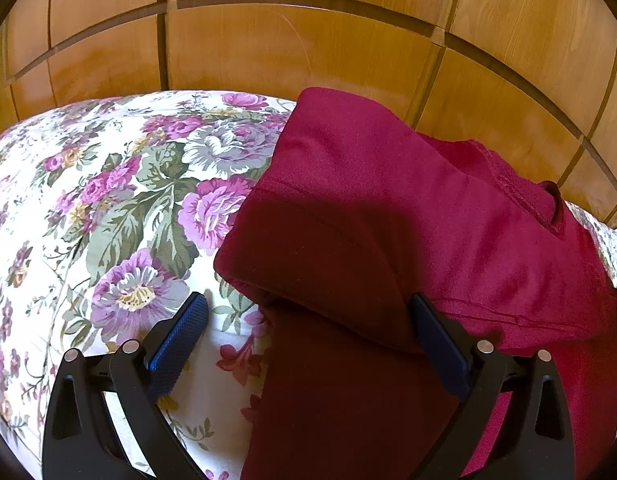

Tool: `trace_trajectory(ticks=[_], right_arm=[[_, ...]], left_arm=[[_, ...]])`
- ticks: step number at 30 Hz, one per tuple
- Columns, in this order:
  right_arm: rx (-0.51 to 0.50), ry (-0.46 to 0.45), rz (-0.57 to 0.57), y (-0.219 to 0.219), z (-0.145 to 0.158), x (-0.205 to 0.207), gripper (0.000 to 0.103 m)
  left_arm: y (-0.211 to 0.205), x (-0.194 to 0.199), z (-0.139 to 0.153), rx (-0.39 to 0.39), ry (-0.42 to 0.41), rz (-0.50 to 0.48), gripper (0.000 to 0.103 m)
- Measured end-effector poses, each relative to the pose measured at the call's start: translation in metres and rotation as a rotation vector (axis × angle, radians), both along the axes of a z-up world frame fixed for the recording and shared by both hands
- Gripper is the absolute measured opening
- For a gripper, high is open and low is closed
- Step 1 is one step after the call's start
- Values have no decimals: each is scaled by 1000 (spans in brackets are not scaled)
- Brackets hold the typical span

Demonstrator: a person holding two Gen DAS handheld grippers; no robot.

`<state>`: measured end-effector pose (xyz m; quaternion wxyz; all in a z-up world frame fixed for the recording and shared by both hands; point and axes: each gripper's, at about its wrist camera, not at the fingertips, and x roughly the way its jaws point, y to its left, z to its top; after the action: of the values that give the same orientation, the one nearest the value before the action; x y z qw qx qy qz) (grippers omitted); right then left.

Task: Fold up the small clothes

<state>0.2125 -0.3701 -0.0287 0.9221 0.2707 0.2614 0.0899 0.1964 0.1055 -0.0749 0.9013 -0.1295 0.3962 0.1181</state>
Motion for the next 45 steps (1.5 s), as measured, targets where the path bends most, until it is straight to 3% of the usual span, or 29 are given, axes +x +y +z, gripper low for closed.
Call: trace_trajectory(ticks=[5, 8, 9, 10, 11, 13, 14, 17, 22, 29, 34, 38, 41, 45], right_arm=[[-81, 44, 170, 70, -30, 20, 7], [-126, 112, 231, 96, -54, 28, 14], [-139, 133, 242, 100, -60, 32, 25], [-144, 152, 252, 104, -62, 32, 46], [-131, 151, 262, 104, -62, 31, 53], [-121, 128, 233, 96, -56, 22, 77], [-117, 123, 214, 84, -53, 21, 82], [-115, 131, 155, 68, -51, 7, 84], [-131, 177, 39, 46, -45, -18, 95], [-188, 297, -149, 25, -60, -35, 100], [-142, 357, -280, -4, -72, -46, 101], [-105, 351, -279, -12, -77, -48, 101], [-140, 366, -280, -8, -76, -44, 101], [-161, 387, -271, -5, -77, -40, 101]], left_arm=[[2, 0, -1, -22, -2, 2, 99], [3, 0, -1, -29, -2, 1, 99], [3, 0, -1, -35, -2, 0, 99], [4, 0, -1, -39, -2, 0, 99], [4, 1, -1, -43, -2, -1, 99], [5, 1, -1, -51, -1, -3, 99], [7, 0, 0, -64, -6, -4, 99], [13, -5, 5, -113, -40, -5, 99], [16, -30, 42, -202, -179, -33, 99], [-32, -38, 83, -294, -258, -211, 99], [-76, -21, 74, -335, -175, -349, 98], [-105, 5, 56, -447, -62, -404, 80], [-125, 24, 48, -453, -8, -408, 70], [-155, 55, 36, -433, 64, -428, 70]])
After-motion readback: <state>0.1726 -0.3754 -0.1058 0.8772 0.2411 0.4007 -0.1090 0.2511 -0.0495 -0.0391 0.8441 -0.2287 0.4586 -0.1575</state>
